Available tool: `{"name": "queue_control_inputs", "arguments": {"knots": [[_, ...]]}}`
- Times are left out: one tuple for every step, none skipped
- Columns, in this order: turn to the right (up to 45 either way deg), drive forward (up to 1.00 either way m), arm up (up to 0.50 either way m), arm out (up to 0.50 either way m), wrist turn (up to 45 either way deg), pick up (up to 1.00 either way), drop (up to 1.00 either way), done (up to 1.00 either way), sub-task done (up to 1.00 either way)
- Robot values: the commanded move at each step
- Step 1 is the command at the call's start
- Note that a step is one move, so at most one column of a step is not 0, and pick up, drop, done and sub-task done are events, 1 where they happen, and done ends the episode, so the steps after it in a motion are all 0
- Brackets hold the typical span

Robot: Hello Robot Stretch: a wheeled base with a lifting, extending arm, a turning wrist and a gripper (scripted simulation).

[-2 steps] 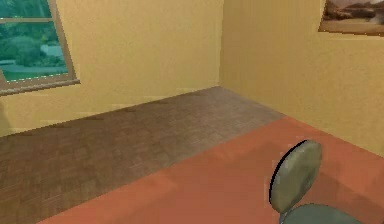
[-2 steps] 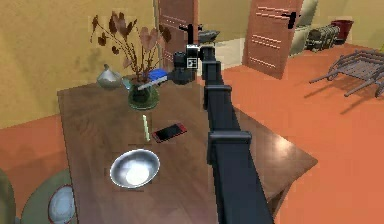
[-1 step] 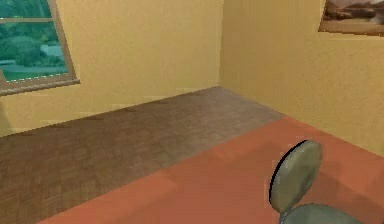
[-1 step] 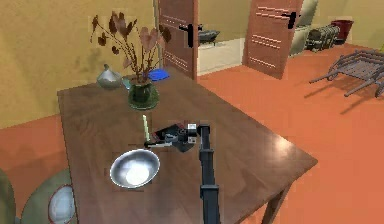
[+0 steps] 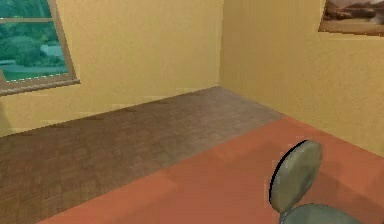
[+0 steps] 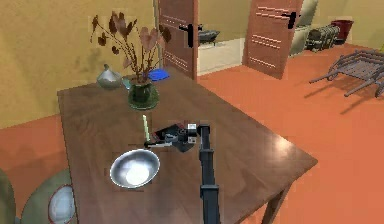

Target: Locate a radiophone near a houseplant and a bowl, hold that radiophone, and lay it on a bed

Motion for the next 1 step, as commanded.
{"name": "queue_control_inputs", "arguments": {"knots": [[0.0,0.00,0.10,0.00,0.0,0.00,0.00,0.00,0.00]]}}
